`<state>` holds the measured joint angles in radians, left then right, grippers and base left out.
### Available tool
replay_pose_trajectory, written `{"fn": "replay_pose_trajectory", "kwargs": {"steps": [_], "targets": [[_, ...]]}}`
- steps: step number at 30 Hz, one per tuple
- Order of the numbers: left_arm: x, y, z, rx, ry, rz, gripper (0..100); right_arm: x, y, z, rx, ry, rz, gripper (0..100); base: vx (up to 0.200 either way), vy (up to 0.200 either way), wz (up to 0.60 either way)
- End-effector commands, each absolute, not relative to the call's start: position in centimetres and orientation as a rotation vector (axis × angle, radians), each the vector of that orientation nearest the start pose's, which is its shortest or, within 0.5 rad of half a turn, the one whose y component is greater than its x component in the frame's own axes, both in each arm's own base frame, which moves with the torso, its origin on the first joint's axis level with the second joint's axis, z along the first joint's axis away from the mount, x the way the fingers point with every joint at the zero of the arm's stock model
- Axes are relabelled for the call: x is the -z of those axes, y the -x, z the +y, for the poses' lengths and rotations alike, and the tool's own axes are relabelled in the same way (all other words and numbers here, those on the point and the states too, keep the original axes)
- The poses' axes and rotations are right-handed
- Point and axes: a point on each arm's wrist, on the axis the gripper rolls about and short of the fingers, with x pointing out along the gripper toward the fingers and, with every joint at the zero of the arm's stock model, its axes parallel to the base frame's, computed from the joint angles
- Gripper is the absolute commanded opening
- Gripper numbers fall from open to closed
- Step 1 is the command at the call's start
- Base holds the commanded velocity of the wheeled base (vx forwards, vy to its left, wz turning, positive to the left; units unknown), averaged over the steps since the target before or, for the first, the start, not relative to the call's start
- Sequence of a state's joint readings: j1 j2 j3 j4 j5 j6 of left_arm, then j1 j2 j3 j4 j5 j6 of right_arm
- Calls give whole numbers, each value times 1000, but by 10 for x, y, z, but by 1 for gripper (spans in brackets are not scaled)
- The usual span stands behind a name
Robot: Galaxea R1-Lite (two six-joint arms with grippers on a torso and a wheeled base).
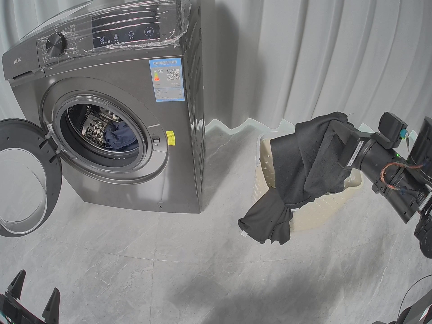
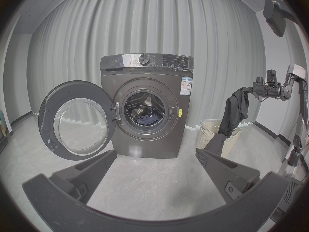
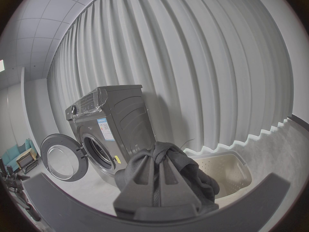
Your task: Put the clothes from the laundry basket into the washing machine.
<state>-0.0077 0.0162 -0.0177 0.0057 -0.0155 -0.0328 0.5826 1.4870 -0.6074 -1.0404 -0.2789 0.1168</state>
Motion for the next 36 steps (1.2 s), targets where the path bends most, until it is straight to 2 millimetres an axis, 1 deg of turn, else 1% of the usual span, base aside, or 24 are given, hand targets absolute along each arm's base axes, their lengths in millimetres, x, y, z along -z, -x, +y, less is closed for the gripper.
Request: {"fn": "replay_pose_trajectory", "kwargs": {"steps": [1, 28, 36], "targets": [[-75, 23, 0, 23, 34, 5, 100, -227, -208, 131, -316, -182, -122, 0, 0, 200, 0], [-76, 23, 0, 23, 34, 3, 100, -228, -208, 132, -321, -183, -126, 0, 0, 200, 0], [-76, 23, 0, 23, 34, 3, 100, -230, -204, 137, -349, -197, -148, 0, 0, 200, 0]]}}
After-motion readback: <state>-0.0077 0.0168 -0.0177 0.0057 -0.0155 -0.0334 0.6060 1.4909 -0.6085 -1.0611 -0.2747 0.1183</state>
